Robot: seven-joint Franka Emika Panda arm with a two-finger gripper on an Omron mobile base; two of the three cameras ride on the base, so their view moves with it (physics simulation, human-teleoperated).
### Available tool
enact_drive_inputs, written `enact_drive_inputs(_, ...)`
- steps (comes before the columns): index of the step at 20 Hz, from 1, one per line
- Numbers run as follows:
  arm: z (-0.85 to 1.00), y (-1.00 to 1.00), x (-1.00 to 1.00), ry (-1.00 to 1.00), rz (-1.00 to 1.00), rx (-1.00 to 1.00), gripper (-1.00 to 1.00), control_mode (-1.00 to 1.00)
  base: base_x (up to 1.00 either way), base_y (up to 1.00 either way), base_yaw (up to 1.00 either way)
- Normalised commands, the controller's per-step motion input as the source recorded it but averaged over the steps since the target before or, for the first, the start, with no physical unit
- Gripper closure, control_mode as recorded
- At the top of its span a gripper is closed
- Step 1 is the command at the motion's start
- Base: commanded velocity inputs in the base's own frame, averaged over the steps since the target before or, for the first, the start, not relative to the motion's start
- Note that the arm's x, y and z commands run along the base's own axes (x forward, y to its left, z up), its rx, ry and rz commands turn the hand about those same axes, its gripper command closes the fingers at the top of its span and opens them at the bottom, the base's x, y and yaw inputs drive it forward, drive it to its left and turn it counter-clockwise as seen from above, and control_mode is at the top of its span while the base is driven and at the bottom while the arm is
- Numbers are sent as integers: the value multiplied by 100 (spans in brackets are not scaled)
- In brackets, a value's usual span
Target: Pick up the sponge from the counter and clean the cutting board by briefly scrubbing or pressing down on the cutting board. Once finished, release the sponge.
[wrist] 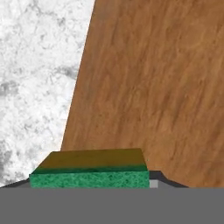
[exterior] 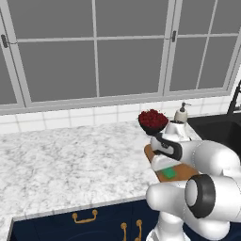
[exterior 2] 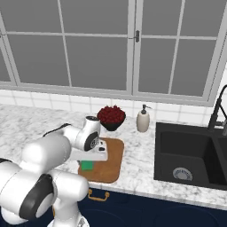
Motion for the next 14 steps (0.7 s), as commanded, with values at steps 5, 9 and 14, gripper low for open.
enact_drive_inputs(5, -20, 0, -95, 0, 18, 0, 100, -100, 0, 0, 0)
enact_drive_inputs(9, -7, 0, -30, 0, 1, 0, 100, -100, 0, 0, 0)
enact_drive_inputs(14, -6, -20, 21, 0, 0, 0, 100, -100, 0, 0, 0)
